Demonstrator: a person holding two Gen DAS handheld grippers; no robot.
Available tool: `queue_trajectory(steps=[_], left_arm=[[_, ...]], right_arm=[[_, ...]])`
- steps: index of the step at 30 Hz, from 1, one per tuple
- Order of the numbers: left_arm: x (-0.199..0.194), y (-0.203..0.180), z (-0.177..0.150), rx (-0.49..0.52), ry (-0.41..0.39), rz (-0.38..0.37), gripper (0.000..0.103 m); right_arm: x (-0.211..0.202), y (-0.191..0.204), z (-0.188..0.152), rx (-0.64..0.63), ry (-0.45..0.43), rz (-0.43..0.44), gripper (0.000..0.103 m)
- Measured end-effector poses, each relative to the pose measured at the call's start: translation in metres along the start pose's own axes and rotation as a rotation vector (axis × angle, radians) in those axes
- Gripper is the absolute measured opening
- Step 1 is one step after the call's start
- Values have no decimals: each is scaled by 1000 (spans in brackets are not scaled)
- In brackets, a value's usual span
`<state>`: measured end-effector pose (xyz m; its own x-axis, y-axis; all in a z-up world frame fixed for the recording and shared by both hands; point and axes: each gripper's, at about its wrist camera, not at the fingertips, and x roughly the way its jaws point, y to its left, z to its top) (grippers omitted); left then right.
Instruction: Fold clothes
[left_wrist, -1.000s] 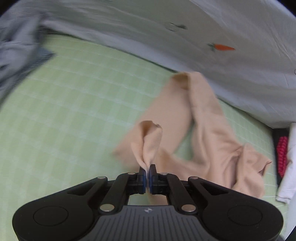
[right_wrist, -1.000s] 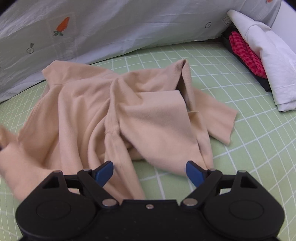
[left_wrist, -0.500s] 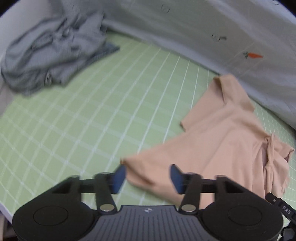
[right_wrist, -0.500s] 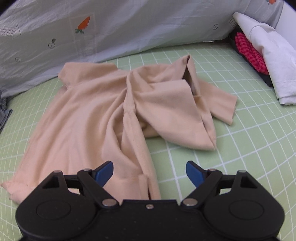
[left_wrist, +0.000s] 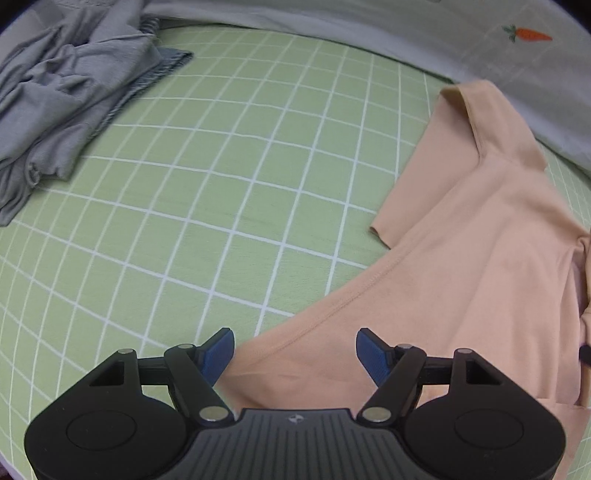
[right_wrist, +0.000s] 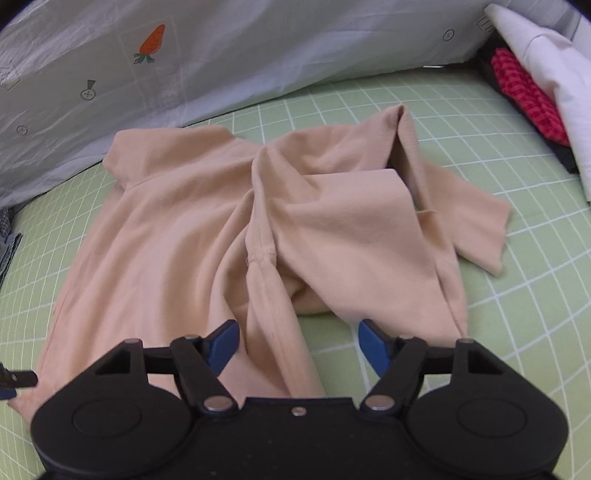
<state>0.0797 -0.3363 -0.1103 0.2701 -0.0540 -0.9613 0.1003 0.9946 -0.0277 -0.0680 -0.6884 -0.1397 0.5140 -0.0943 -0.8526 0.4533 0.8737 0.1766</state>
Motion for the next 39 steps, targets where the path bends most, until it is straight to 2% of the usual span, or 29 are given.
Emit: queue_trajectory(steps=[1,3,4,5,6,7,8,12,14,17,18,20,21,24,25,26,28,31,34,36,37,39], left_arm=[[1,0,0,6,3,-2,71],[3,0,0,4,7,-8,61],[3,1,-1,1,6,-9,53],[2,1,-2,8,-3,6,38],[0,1,-4,27,-15,12,29],[-2,1,-6,49,-25,10,11],[-3,2,-8,52,-26,-1,8],[-7,5,-23,24,-14,-64,6],[-9,0,-36,31,1,-92,6],[-15,-11,-53,64,14,-108,6],[-18,-12,-56,67,11,-106,7],[-24,-11,-58,65,-2,-95,9],[-26,-11,-59,64,-8,-90,12],[-37,-4,-60,23,-46,-71,46],[-40,-2,-61,5,-59,-61,71],[-44,1,-61,-12,-74,-55,87],[-50,6,-61,-39,-95,-52,89],[-57,8,-62,-56,-100,-48,90],[-65,6,-64,-50,-110,-32,90],[-71,5,-65,-44,-120,-33,90],[-74,5,-66,-43,-128,-35,90],[-83,5,-67,-41,-148,-39,90]], right_arm=[[3,1,3,-1,5,7,68],[9,4,8,-25,17,19,48],[12,6,10,-40,24,33,27],[14,8,13,-56,28,52,16],[15,12,17,-75,23,55,13],[16,15,20,-107,12,40,8],[17,19,24,-147,-2,22,6],[23,22,50,-241,-99,-72,5],[25,14,70,-198,-144,-107,5],[20,-7,90,-86,-148,-86,7],[16,-11,89,-59,-143,-74,10],[5,-11,74,-40,-153,-74,43],[-1,-10,65,-36,-159,-77,49],[-14,4,32,-59,-158,-64,53],[-15,9,22,-77,-157,-57,57],[-17,14,11,-95,-157,-50,68],[-17,23,-5,-130,-151,-47,80],[-9,28,-16,-162,-142,-60,78],[-3,22,-19,-161,-128,-31,63],[2,15,-19,-147,-112,-30,60],[3,12,-19,-134,-107,-30,55],[-2,7,-21,-124,-118,-15,35]])
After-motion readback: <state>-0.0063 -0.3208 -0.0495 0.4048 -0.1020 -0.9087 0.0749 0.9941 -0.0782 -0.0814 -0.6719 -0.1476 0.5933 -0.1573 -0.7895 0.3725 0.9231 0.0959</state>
